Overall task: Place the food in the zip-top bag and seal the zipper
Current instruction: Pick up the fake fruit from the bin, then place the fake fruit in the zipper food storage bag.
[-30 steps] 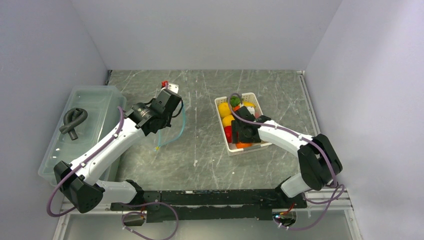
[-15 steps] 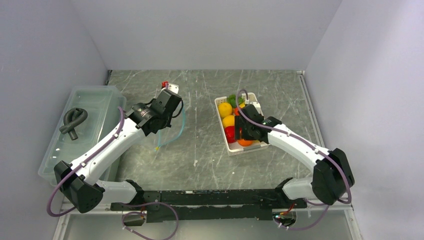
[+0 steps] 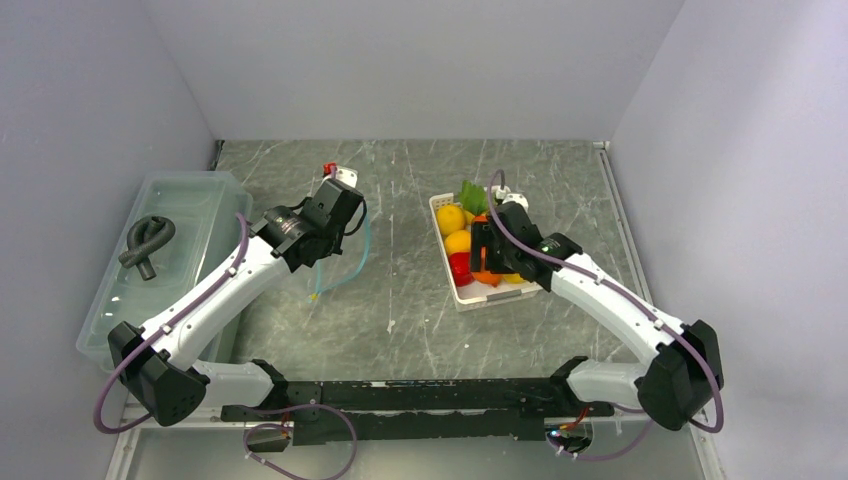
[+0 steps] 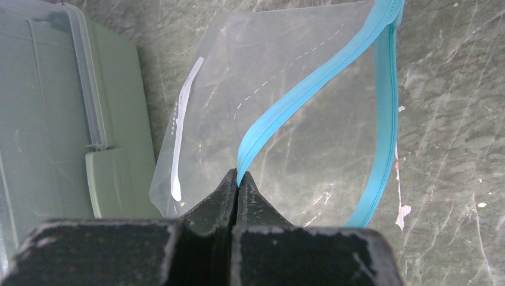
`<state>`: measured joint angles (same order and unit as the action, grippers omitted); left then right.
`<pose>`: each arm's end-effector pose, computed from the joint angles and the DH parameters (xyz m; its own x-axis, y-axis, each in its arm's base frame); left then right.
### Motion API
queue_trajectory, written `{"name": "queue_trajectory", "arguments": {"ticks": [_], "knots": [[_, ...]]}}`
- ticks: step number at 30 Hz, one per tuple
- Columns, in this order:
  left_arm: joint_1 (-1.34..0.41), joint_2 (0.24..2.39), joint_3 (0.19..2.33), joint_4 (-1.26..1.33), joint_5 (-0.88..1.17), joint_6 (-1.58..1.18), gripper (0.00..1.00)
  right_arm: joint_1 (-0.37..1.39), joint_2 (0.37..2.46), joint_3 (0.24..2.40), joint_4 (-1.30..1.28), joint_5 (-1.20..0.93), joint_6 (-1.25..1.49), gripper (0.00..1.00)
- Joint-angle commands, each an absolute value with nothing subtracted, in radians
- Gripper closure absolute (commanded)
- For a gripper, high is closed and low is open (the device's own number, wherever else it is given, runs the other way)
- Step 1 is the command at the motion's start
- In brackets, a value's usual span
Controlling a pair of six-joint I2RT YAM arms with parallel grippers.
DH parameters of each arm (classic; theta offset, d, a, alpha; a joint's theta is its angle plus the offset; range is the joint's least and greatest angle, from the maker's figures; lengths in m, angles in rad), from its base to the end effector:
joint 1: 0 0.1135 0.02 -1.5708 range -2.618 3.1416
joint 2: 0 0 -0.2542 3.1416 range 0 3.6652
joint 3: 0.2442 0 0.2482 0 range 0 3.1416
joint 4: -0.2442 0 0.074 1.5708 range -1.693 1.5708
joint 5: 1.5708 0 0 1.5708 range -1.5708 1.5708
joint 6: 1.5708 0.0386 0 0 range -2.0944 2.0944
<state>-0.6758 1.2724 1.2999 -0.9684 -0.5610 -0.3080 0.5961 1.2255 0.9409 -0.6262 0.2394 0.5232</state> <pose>0.2057 -0.1386 0.3369 -0.6872 0.2220 -0.6917 0.0806 0.9696 0.2311 0.2123 0.1330 0.2546 -0.7787 0.0583 -0.6247 -0.0416 0.9887 0.1441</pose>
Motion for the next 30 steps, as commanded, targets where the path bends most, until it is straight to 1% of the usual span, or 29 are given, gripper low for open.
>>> {"name": "queue_trajectory", "arguments": {"ticks": [1, 7, 12, 22, 30], "knots": [[-0.679, 1.256, 1.301, -0.945, -0.554, -0.302, 1.0, 0.593, 1.16, 1.006, -0.566, 0.161, 0.504, 0.57], [-0.679, 1.258, 1.302, -0.944, -0.547, -0.302, 1.0, 0.603, 1.092, 1.016, -0.457, 0.039, 0.493, 0.58], [-0.679, 1.256, 1.305, -0.945, -0.543, -0.303, 1.0, 0.645, 1.084, 1.041, -0.374, -0.006, 0.495, 0.58], [-0.679, 1.248, 1.303, -0.944, -0.535, -0.302, 1.0, 0.785, 1.165, 1.115, -0.239, -0.004, 0.476, 0.59], [-0.678, 1.238, 1.301, -0.936, -0.521, -0.305, 1.0, 0.859, 1.258, 1.156, -0.128, -0.005, 0.454, 0.59]]}}
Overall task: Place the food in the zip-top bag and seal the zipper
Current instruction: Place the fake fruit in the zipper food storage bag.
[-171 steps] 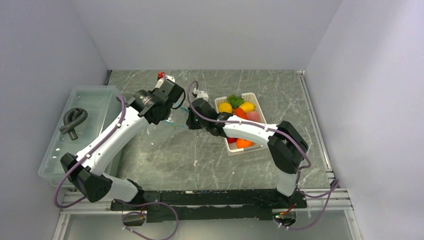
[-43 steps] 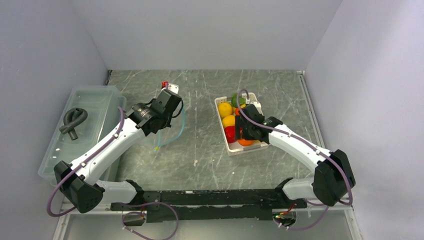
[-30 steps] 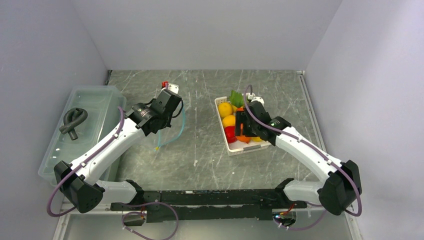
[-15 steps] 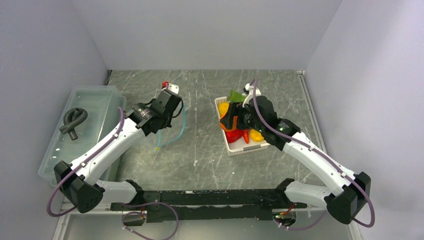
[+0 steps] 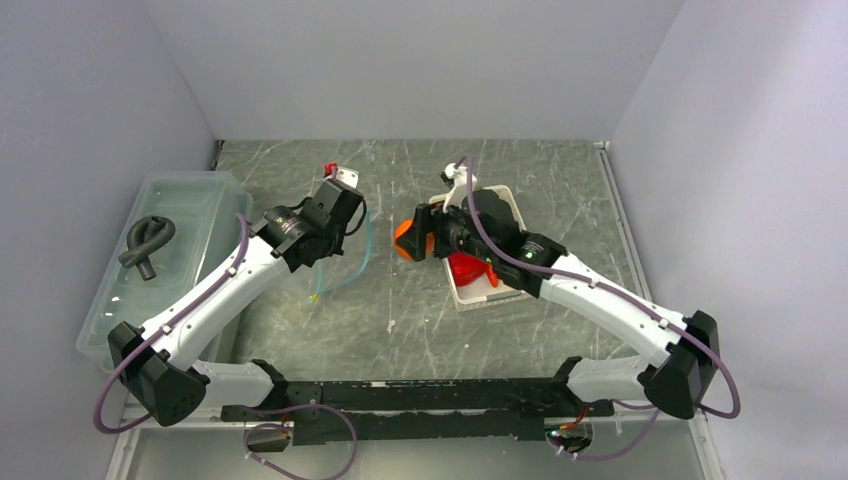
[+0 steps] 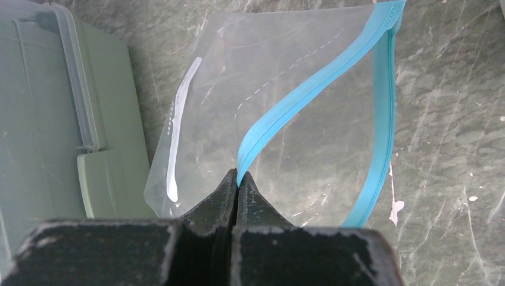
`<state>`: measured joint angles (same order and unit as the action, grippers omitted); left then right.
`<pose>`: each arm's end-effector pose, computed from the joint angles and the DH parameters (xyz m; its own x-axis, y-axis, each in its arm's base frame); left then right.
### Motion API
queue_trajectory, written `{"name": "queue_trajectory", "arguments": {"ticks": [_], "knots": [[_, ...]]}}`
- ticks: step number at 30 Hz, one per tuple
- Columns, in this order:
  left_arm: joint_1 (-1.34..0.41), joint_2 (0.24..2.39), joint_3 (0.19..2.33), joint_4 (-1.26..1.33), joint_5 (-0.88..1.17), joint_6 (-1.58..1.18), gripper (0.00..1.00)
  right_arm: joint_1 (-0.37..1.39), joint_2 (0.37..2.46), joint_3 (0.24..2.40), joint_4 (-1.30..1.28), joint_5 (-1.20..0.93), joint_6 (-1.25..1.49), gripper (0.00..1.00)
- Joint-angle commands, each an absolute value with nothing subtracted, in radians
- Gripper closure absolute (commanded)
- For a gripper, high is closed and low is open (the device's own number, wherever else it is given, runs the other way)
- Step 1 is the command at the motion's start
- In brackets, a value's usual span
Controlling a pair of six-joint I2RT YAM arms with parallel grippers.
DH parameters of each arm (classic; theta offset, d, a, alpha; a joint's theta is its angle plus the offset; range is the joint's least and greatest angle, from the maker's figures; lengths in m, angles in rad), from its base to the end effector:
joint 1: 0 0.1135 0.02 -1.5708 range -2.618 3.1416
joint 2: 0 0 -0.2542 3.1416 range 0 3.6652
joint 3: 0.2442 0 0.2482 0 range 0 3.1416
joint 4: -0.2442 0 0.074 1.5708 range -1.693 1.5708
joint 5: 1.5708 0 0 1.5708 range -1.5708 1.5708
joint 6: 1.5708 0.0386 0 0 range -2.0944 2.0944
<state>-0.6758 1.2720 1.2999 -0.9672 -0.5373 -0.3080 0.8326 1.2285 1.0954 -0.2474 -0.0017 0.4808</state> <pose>0.2055 -0.1394 0.3366 -0.6915 0.2206 -0.6878 0.0966 0.9719 0.2147 0.1923 0.2115 0.3387 -0.5642 0.0671 -0.8229 -0.5412 0.7227 0.4300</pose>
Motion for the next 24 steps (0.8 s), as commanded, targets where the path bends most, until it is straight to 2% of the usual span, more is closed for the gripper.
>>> {"name": "queue_trajectory", "arguments": {"ticks": [1, 24], "knots": [[-0.678, 1.238, 1.302, -0.937, -0.519, -0.305, 1.0, 0.866, 1.271, 1.162, -0.115, -0.007, 0.451, 0.59], [-0.666, 1.22, 1.299, -0.923, -0.48, -0.307, 1.0, 0.946, 1.538, 1.291, 0.036, -0.068, 0.464, 0.59]]}}
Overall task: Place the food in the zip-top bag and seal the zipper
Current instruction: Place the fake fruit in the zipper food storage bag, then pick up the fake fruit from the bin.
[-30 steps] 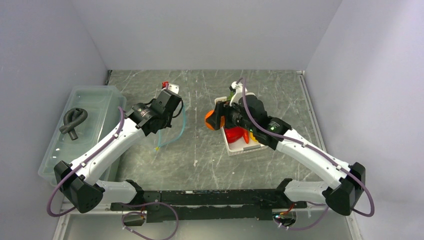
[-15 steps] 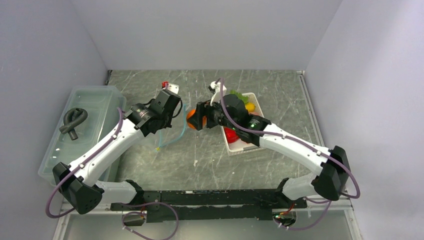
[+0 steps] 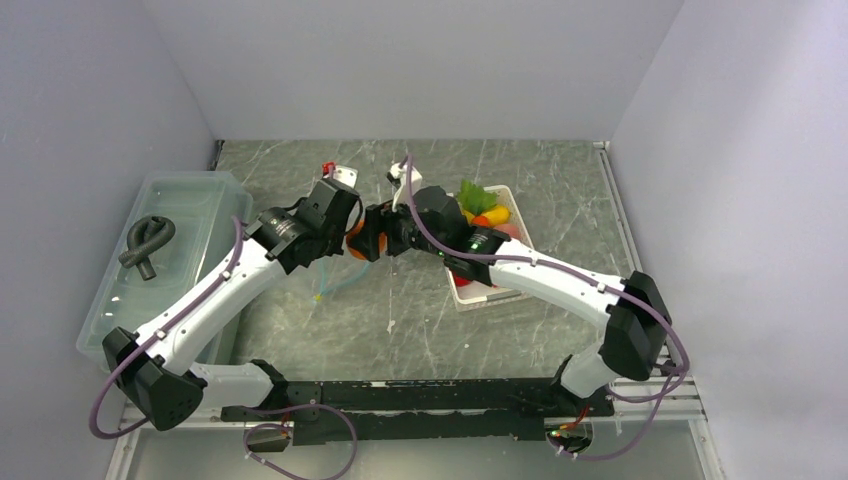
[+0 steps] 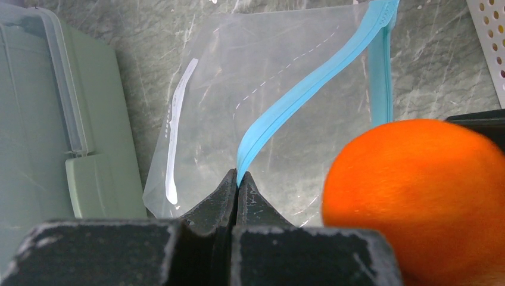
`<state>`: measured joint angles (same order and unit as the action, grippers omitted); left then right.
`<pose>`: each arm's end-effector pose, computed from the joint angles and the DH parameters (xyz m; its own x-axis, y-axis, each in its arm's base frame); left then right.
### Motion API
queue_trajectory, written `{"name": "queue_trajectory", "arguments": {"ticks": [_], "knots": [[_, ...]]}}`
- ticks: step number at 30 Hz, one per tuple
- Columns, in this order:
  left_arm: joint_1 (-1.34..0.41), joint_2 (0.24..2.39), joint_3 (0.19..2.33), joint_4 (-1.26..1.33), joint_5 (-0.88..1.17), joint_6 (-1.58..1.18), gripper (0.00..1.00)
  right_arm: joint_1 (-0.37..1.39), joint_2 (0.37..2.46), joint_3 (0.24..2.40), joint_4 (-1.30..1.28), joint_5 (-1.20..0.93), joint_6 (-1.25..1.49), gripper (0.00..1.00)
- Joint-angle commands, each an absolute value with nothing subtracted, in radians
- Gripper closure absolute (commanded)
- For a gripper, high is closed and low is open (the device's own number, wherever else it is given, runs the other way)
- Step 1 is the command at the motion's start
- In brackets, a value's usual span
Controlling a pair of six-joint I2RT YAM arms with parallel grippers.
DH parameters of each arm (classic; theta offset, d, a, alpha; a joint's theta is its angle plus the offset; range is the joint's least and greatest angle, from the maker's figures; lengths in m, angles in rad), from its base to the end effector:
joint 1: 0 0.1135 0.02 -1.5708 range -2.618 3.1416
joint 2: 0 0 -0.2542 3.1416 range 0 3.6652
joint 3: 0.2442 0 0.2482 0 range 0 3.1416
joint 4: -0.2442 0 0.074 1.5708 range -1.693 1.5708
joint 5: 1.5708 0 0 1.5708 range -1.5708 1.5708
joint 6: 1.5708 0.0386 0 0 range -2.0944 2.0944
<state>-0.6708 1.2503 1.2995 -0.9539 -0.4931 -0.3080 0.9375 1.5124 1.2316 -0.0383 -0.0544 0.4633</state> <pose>0.2027 -0.1375 0.3416 -0.6834 0.2015 -0.7017 0.1168 0.9790 0.1673 0.2114 0.2915 0.3229 -0.5394 0.0193 -0.8418 -0.6644 0.6044 0.4396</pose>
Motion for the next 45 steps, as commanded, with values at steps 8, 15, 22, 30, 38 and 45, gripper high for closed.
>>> {"name": "queue_trajectory", "arguments": {"ticks": [8, 15, 22, 30, 38, 45], "knots": [[-0.66, 1.216, 1.297, -0.92, -0.47, -0.308, 1.0, 0.96, 1.615, 1.314, 0.044, -0.068, 0.472, 0.56], [-0.656, 1.209, 1.295, -0.917, -0.469, -0.308, 1.0, 0.97, 1.652, 1.33, 0.032, -0.08, 0.476, 0.43], [-0.652, 1.21, 1.295, -0.914, -0.464, -0.308, 1.0, 0.977, 1.639, 1.321, 0.026, -0.074, 0.466, 0.21], [-0.649, 1.209, 1.295, -0.914, -0.461, -0.309, 1.0, 0.983, 1.612, 1.309, 0.014, -0.059, 0.449, 0.05], [-0.647, 1.207, 1.294, -0.914, -0.463, -0.309, 1.0, 0.983, 1.543, 1.26, 0.005, -0.007, 0.436, 0.03], [-0.647, 1.209, 1.292, -0.914, -0.467, -0.309, 1.0, 0.983, 1.435, 1.204, -0.084, 0.09, 0.396, 0.05]]}}
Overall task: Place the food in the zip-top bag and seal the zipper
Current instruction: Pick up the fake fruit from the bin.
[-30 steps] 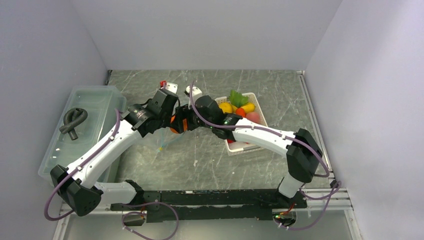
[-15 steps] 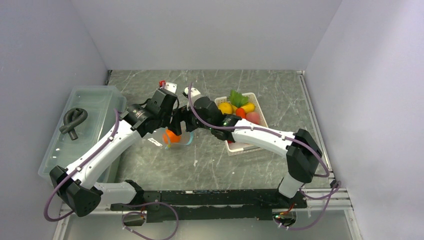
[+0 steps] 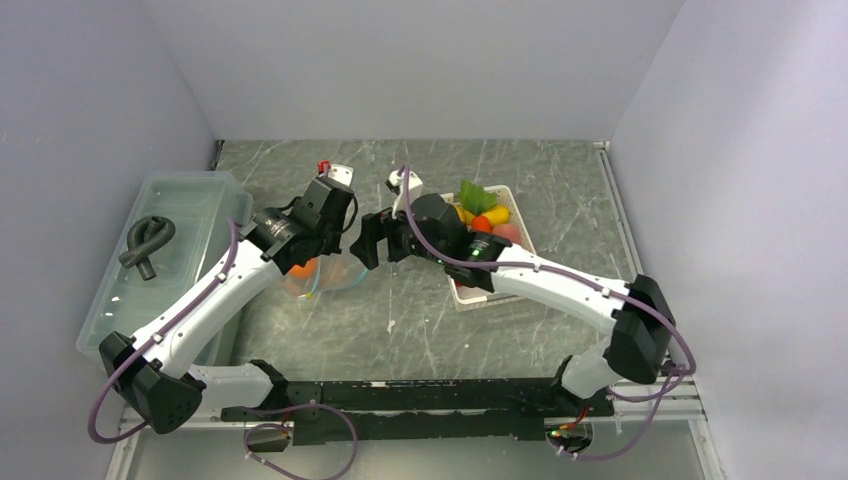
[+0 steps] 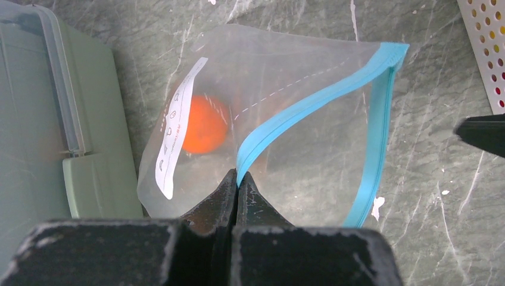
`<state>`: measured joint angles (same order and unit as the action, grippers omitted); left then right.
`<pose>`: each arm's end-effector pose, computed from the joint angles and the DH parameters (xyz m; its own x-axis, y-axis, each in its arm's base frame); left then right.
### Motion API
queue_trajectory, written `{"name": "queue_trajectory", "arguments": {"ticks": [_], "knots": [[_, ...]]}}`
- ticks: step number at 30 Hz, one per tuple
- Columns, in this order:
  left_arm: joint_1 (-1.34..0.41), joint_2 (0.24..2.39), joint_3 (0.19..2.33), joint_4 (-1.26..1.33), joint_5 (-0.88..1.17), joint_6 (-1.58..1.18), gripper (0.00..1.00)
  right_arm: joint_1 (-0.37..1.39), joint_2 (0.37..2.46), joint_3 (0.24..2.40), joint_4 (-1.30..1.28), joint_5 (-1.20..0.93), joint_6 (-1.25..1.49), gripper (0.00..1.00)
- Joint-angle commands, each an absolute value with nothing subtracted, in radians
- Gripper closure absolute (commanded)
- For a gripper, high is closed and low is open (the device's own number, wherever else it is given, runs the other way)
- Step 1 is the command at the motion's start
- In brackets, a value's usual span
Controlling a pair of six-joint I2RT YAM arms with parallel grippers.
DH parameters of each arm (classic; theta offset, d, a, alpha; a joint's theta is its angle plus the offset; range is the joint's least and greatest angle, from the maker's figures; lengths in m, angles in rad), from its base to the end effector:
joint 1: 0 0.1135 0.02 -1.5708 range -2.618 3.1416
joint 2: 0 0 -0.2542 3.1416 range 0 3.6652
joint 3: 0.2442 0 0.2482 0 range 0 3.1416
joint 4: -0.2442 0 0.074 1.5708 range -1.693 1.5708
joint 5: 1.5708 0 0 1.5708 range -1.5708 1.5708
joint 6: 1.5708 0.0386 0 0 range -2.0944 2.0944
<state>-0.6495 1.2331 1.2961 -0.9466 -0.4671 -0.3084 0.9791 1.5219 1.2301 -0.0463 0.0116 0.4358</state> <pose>0.2026 -0.1320 0.3445 -0.6814 0.1772 -0.7101 0.1109 0.9840 0.1391 0.2021 0.3000 0.3182 -0.5155 -0.0103 -0.8568 -0.6687 0.6301 0.3948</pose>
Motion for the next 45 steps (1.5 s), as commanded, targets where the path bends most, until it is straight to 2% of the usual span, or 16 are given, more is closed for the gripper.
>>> {"name": "queue_trajectory", "arguments": {"ticks": [1, 11, 22, 31, 45], "knots": [[-0.647, 1.209, 1.293, -0.914, -0.468, -0.308, 1.0, 0.983, 1.417, 1.197, -0.098, 0.105, 0.389, 0.05], [-0.647, 1.213, 1.293, -0.914, -0.47, -0.306, 1.0, 0.96, 1.277, 1.146, -0.32, 0.345, 0.335, 0.08], [-0.647, 1.218, 1.291, -0.914, -0.469, -0.304, 1.0, 0.852, 1.214, 1.112, -0.595, 0.465, 0.332, 0.08], [-0.647, 1.218, 1.291, -0.913, -0.472, -0.302, 1.0, 0.713, 1.271, 1.107, -0.755, 0.489, 0.324, 0.07], [-0.647, 1.22, 1.29, -0.913, -0.47, -0.302, 1.0, 0.623, 1.451, 1.083, -0.758, 0.549, 0.3, 0.07]]}}
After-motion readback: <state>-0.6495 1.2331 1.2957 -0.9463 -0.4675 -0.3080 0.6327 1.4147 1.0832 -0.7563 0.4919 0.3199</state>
